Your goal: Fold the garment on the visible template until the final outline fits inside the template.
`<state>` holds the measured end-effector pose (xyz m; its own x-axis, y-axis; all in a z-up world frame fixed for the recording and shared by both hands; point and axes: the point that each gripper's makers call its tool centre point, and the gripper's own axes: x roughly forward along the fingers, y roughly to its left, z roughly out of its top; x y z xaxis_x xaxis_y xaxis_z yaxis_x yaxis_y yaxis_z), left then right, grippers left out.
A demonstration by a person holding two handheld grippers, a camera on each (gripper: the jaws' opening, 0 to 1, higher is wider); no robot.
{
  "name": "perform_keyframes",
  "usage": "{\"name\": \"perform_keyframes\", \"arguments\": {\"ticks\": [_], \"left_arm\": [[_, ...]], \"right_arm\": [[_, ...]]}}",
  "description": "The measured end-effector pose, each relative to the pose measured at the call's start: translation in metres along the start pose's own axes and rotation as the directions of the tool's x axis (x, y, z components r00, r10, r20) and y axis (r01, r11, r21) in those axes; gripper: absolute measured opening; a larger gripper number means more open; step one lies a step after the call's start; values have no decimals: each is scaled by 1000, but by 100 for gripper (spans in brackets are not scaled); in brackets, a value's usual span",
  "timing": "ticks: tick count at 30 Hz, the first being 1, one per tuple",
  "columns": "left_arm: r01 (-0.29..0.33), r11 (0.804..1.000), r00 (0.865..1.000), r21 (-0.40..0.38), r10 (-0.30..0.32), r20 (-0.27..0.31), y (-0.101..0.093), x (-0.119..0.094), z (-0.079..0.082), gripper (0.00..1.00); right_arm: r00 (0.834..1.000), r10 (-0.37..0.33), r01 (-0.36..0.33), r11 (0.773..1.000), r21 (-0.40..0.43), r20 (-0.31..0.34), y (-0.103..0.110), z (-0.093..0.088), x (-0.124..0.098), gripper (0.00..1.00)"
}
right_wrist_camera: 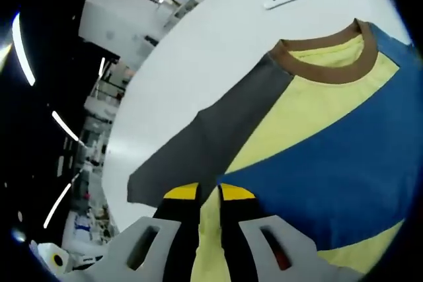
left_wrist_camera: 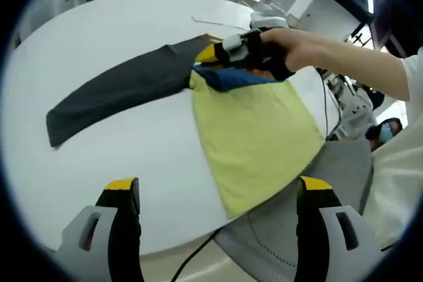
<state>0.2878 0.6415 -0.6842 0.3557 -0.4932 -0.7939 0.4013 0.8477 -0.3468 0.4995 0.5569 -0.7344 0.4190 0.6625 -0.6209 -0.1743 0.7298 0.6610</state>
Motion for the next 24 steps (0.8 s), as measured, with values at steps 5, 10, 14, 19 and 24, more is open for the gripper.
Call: {"name": "perform_keyframes", "arguments": {"ticks": [5,10,14,19,24], "left_arm": [[3,1000,1000,17,-3,2,-6,-1,3,95],[10,999,1000,35,-10,7,-13,-1,8,95],[12,999,1000,47,-13,11,-17,-2,11,96],[10,998,1000,55,-11,12,-19,-4,12,95],[6,998,1000,62,-7,17,-22,-7,14,95]], "right_arm": [[999,25,-24,998,-50,28,1,7,-17,15],[999,31,-28,996,-81,36,-3,8,-32,19],[999,27,-23,995,-102,39,-7,7,-39,21],[998,46,-41,987,-153,30,-5,4,-46,24],[998,55,-49,982,-184,30,-4,4,-55,27]]}}
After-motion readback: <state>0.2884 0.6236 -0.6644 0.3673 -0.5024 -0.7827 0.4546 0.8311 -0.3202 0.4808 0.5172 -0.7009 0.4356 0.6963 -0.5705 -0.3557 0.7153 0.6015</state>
